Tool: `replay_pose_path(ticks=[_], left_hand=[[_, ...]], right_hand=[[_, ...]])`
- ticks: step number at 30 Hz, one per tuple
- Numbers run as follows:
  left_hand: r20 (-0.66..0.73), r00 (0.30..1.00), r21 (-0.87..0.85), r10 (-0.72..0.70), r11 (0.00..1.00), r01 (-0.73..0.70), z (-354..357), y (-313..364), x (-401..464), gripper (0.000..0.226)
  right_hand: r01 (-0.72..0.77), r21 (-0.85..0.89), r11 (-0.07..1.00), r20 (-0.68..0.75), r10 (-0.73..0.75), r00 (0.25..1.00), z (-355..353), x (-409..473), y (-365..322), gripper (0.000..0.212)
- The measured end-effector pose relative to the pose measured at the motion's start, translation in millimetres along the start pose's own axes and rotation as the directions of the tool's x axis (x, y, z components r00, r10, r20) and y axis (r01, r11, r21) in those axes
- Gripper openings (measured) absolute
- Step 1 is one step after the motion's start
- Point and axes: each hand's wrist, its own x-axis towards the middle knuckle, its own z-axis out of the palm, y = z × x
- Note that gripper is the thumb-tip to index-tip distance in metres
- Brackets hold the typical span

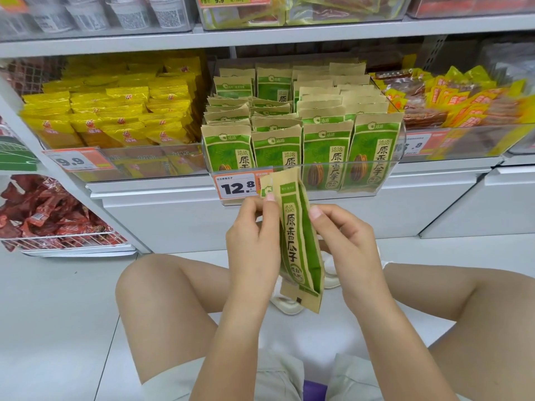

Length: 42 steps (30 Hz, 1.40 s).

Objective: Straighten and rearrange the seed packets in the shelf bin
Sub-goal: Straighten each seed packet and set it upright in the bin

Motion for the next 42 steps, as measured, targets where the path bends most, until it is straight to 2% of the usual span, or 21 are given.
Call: replay_pose_path(ticks=[3,6,8,11,14,17,19,21,25,28,32,34,36,39,42], left_hand=[[0.098,0.989,-0.177,-0.114,0.976,0.13,-3,-2,3,0.041],[0.249,0.959,-0.298,-0.139,0.931,0.213,-6,0,1,0.061],[0.317,0.941,-0.323,-0.117,0.92,0.223,-9,2,0,0.067],[0.321,0.944,-0.357,-0.079,0.913,0.198,-10,1,-2,0.062],[0.319,0.944,-0.364,-0.082,0.909,0.202,-10,0,-2,0.059],[0.306,0.946,-0.365,-0.104,0.905,0.218,-10,-1,-1,0.037],[0.298,0.948,-0.372,-0.115,0.9,0.226,-9,-2,-1,0.042],[0.297,0.948,-0.388,-0.111,0.894,0.226,-8,-3,0,0.052],[0.32,0.943,-0.381,-0.086,0.9,0.211,-6,-6,0,0.039],[0.394,0.918,-0.354,-0.053,0.913,0.205,-5,-10,0,0.035],[0.502,0.861,-0.274,-0.088,0.928,0.254,-2,-22,-1,0.056],[0.499,0.859,-0.2,-0.114,0.949,0.242,1,-29,-3,0.058],[0.479,0.868,-0.198,-0.129,0.948,0.25,3,-32,-4,0.057],[0.422,0.897,-0.308,-0.13,0.91,0.277,5,-25,-5,0.053],[0.316,0.937,-0.422,-0.148,0.863,0.279,3,-14,-4,0.048]], right_hand=[[-0.04,0.055,0.998,0.01,0.04,0.999,0,-1,0,0.016],[-0.037,0.067,0.997,0.002,0.037,0.999,1,-1,-2,0.022],[-0.038,0.08,0.996,0.001,0.038,0.999,1,-1,-3,0.023],[-0.037,0.087,0.995,-0.003,0.037,0.999,1,-1,-4,0.021],[-0.031,0.081,0.996,-0.013,0.032,0.999,2,-1,-5,0.021],[-0.017,0.06,0.998,-0.025,0.019,1.0,4,-2,-7,0.014],[-0.011,0.041,0.999,-0.049,0.013,0.999,6,-2,-8,0.009],[-0.003,0.005,1.0,-0.078,0.004,0.997,6,-2,-6,0.015],[0.018,-0.029,0.999,-0.133,-0.021,0.991,7,-1,-2,0.021],[0.054,-0.108,0.993,-0.19,-0.074,0.979,4,1,1,0.022],[0.086,-0.141,0.986,-0.284,-0.123,0.951,-4,6,0,0.024],[0.103,-0.125,0.987,-0.316,-0.138,0.939,-8,8,-3,0.023],[0.114,-0.071,0.991,-0.318,-0.131,0.939,-10,8,-6,0.019],[0.063,-0.034,0.997,-0.239,-0.069,0.968,-13,8,-4,0.008],[-0.01,-0.1,0.995,-0.115,-0.001,0.993,-15,5,2,0.023]])
